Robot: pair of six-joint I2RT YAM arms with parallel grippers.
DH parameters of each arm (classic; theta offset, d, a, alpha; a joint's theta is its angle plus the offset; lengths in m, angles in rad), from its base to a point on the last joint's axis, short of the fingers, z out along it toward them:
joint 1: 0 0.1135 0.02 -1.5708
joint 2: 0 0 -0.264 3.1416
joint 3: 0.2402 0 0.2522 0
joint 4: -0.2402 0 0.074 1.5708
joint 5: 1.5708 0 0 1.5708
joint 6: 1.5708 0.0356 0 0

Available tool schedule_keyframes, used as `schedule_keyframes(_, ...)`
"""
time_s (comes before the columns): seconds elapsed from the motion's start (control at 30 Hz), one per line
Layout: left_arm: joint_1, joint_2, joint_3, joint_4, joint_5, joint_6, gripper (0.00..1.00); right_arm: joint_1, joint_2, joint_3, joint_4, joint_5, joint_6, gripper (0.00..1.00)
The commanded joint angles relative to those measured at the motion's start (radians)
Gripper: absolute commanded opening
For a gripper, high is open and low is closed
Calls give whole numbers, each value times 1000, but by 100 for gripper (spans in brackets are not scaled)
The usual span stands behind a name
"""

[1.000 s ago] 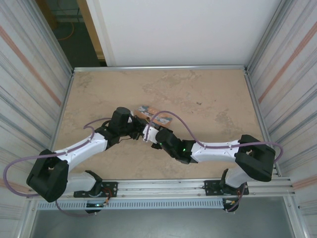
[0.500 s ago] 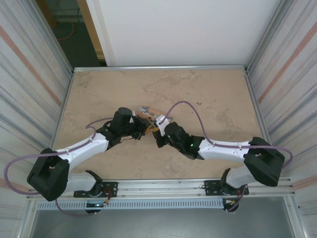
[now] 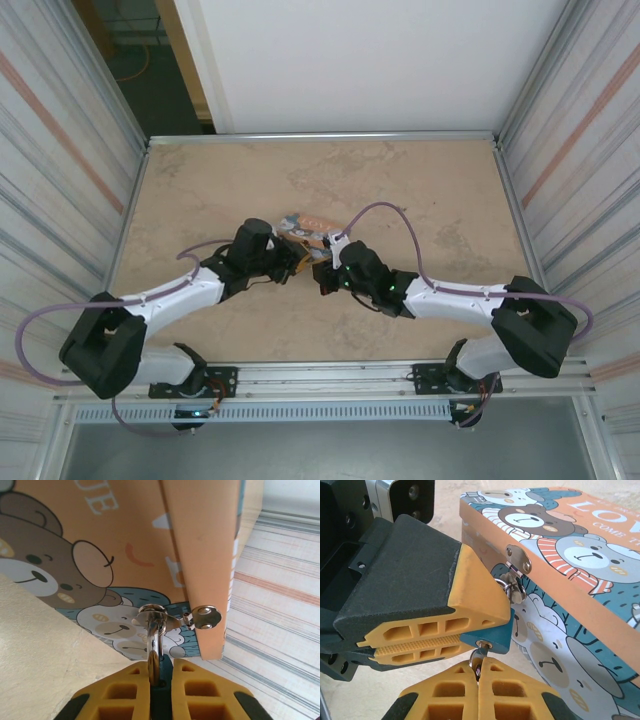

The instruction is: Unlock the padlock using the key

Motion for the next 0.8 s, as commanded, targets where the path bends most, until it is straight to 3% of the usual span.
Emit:
schedule_keyframes(0.0, -23, 19, -11, 10, 34, 22, 0, -24, -1, -24, 44, 51, 65, 0)
schedule_keyframes(0.27, -25, 82, -17, 31, 40, 43, 0, -26, 11, -95, 76, 83, 140, 0)
schedule_keyframes(0.77, -20, 77, -7, 8, 23, 120, 38, -95, -35, -131, -31, 41, 195, 0)
